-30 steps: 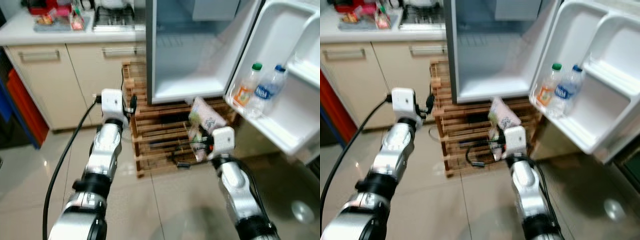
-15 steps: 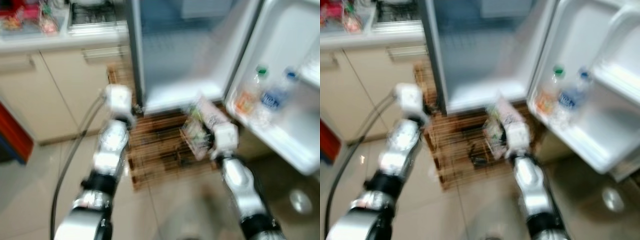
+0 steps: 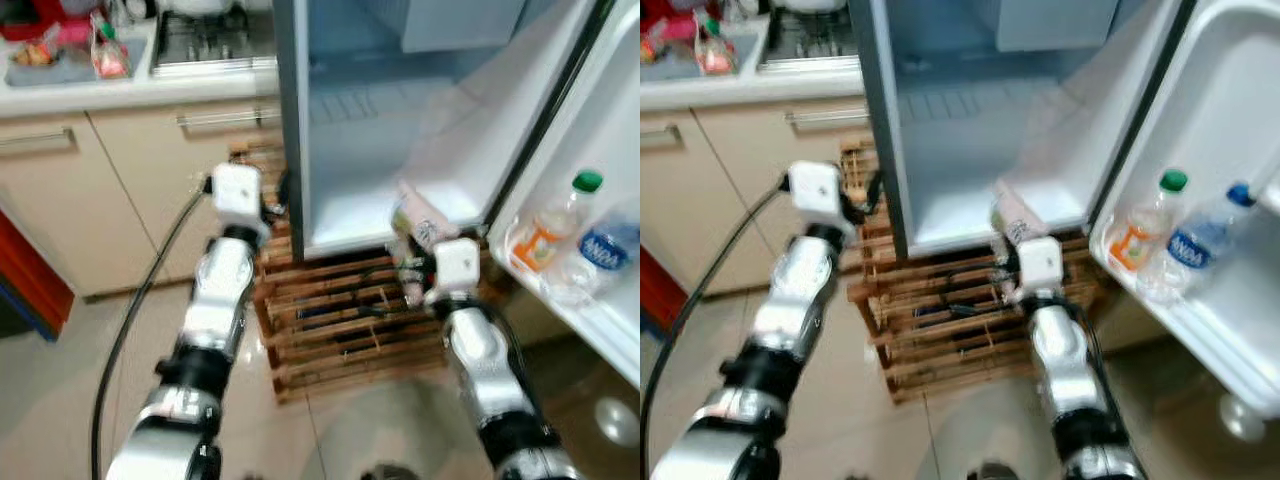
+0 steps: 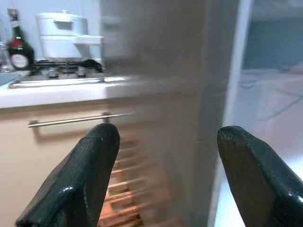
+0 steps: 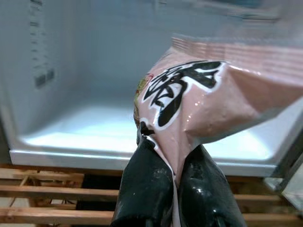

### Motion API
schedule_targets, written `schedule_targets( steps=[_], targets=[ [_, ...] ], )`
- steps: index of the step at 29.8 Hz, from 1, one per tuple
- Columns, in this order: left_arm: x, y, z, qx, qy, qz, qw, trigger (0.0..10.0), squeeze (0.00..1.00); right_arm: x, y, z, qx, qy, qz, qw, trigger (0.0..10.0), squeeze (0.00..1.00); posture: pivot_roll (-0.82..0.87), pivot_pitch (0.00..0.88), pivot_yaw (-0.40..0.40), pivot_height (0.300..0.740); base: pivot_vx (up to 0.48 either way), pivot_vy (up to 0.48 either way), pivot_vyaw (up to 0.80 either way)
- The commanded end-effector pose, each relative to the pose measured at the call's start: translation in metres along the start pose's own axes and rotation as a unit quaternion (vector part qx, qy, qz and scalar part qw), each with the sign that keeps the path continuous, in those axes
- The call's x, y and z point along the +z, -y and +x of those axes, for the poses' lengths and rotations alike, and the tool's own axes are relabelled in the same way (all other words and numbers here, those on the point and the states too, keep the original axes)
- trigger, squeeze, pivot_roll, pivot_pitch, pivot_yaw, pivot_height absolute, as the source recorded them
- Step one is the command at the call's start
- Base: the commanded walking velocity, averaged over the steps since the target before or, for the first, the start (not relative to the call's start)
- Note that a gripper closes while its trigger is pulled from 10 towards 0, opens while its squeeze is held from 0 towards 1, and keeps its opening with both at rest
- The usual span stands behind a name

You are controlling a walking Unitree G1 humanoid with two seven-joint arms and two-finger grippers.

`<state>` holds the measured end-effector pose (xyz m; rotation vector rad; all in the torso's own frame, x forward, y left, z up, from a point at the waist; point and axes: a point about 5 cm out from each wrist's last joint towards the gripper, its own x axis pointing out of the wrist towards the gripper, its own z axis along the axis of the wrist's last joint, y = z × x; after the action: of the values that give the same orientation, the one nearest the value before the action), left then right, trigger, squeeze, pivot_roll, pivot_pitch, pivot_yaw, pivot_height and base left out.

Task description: Restocking fridge

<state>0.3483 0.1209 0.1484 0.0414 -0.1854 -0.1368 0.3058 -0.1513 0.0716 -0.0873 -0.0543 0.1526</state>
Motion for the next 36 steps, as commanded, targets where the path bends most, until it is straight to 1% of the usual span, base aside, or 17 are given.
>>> schedule_targets(
  steps=[1, 2, 3, 10, 12, 15, 19, 23, 28, 29, 30, 35, 36],
  targets=[
    [0.006, -0.002, 0.001, 0.007, 0.010, -0.002, 1.000, 10.0, 0.00, 0.011, -0.005, 0.007, 0.008, 0.027, 0.004, 1.000, 0.0, 0.00, -0.12, 0.000, -0.016, 0.740, 0.307, -0.364, 0.00],
    [0.008, -0.001, 0.001, 0.007, 0.014, -0.003, 1.000, 10.0, 0.00, 0.011, -0.005, 0.007, 0.009, 0.025, 0.005, 1.000, 0.0, 0.00, -0.11, 0.000, -0.020, 0.740, 0.307, -0.364, 0.00],
    [0.015, -0.001, 0.001, 0.006, 0.028, -0.001, 1.000, 10.0, 0.00, 0.009, -0.006, 0.008, 0.012, 0.021, 0.006, 1.000, 0.0, 0.00, -0.11, 0.000, -0.025, 0.740, 0.315, -0.360, 0.00],
    [0.023, 0.000, -0.002, -0.004, 0.042, -0.002, 0.999, 10.0, 0.00, 0.011, -0.006, 0.014, 0.014, 0.022, 0.006, 1.000, 0.0, 0.00, -0.10, 0.000, -0.022, 0.740, 0.318, -0.356, 0.00],
    [0.024, 0.000, -0.002, -0.006, 0.042, 0.009, 0.999, 10.0, 0.00, 0.012, -0.005, 0.014, 0.013, 0.023, 0.007, 1.000, 0.0, 0.00, -0.10, 0.000, -0.021, 0.740, 0.405, 0.000, 0.00],
    [0.026, 0.000, -0.004, -0.006, 0.047, 0.007, 0.999, 10.0, 0.00, 0.010, -0.005, 0.013, 0.014, 0.021, 0.007, 1.000, 0.0, 0.00, -0.10, 0.000, -0.017, 0.740, 0.000, 0.000, 0.00],
    [0.026, -0.001, -0.004, -0.006, 0.043, 0.009, 0.999, 10.0, 0.00, 0.007, -0.006, 0.012, 0.019, 0.017, 0.007, 1.000, 0.0, 0.00, -0.10, 0.000, -0.015, 0.740, 0.000, 0.000, 0.00],
    [0.025, 0.002, -0.003, -0.014, 0.038, 0.015, 0.999, 10.0, 0.00, 0.005, -0.008, 0.012, 0.023, 0.014, 0.008, 1.000, 0.0, 0.00, -0.10, 0.000, -0.011, 0.740, 0.000, 0.000, 0.00],
    [0.025, 0.012, -0.005, -0.061, 0.039, 0.041, 0.997, 10.0, 0.00, 0.003, -0.012, 0.015, 0.030, 0.003, 0.007, 1.000, 0.0, 0.00, -0.10, 0.000, -0.006, 0.740, 0.000, 0.000, 0.00],
    [0.023, 0.014, -0.006, -0.074, 0.032, 0.045, 0.996, 10.0, 0.00, 0.003, -0.013, 0.017, 0.032, 0.001, 0.007, 0.999, 0.0, 0.00, -0.10, 0.000, -0.006, 0.740, 0.000, 0.000, 0.00],
    [0.016, 0.014, -0.008, -0.093, 0.010, 0.054, 0.994, 10.0, 0.00, 0.006, -0.017, 0.023, 0.035, -0.001, 0.007, 0.999, 0.0, 0.00, -0.09, 0.000, -0.003, 0.740, 0.000, 0.000, 0.00],
    [0.005, 0.009, -0.013, -0.110, -0.023, 0.051, 0.992, 10.0, 0.00, 0.016, -0.025, 0.034, 0.039, 0.009, -0.001, 0.999, 0.0, 0.00, -0.07, 0.000, -0.009, 0.740, 0.000, 0.000, 0.00],
    [-0.001, 0.010, -0.017, -0.132, -0.041, 0.054, 0.989, 10.0, 0.00, 0.018, -0.023, 0.039, 0.016, 0.002, 0.040, 0.999, 0.0, 0.00, -0.06, 0.000, -0.018, 0.740, 0.000, 0.000, 0.00]
  ],
)
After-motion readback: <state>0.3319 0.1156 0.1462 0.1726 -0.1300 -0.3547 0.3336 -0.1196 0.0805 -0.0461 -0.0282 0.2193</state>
